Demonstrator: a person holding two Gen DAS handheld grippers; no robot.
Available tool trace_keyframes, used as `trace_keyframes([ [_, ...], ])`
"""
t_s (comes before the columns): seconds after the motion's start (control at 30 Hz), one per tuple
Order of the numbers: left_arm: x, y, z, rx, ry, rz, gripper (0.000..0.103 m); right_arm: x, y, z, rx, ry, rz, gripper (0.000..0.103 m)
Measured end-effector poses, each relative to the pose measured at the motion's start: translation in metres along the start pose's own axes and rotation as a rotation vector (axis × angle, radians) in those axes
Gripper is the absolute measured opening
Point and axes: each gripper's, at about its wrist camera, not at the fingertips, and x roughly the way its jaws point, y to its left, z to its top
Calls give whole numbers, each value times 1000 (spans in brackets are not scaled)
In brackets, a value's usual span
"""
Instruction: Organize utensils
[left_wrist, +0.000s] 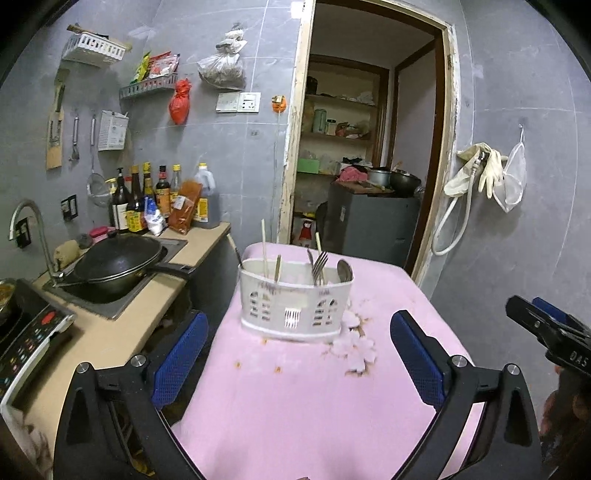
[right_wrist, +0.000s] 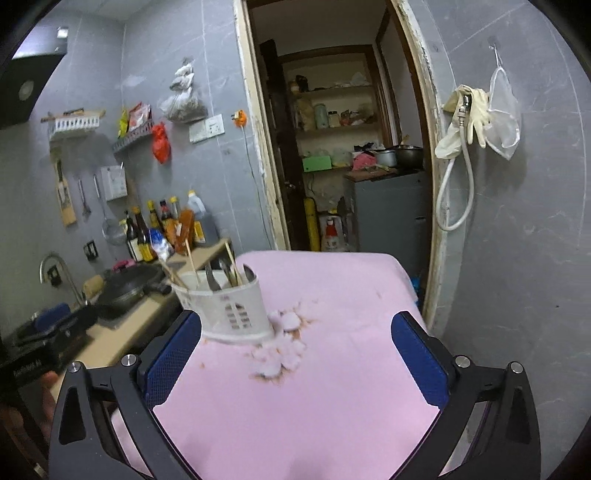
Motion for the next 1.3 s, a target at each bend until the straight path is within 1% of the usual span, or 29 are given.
trace_keyframes([
  [0.2, -19, 0, -22, -20, 19, 22, 97, -22, 2, -16, -43, 16, -1, 103],
  [0.47, -35, -2, -37, -16, 29, 32, 97, -30, 2, -26, -23, 31, -6, 103],
  [0.77, -40, -1, -38, -27, 17, 34, 97, -34, 5, -30, -21, 38, -1, 103],
  [1.3, -42, -1, -36, -31, 20, 33, 97, -34, 5, -30, -18, 42, -1, 103],
])
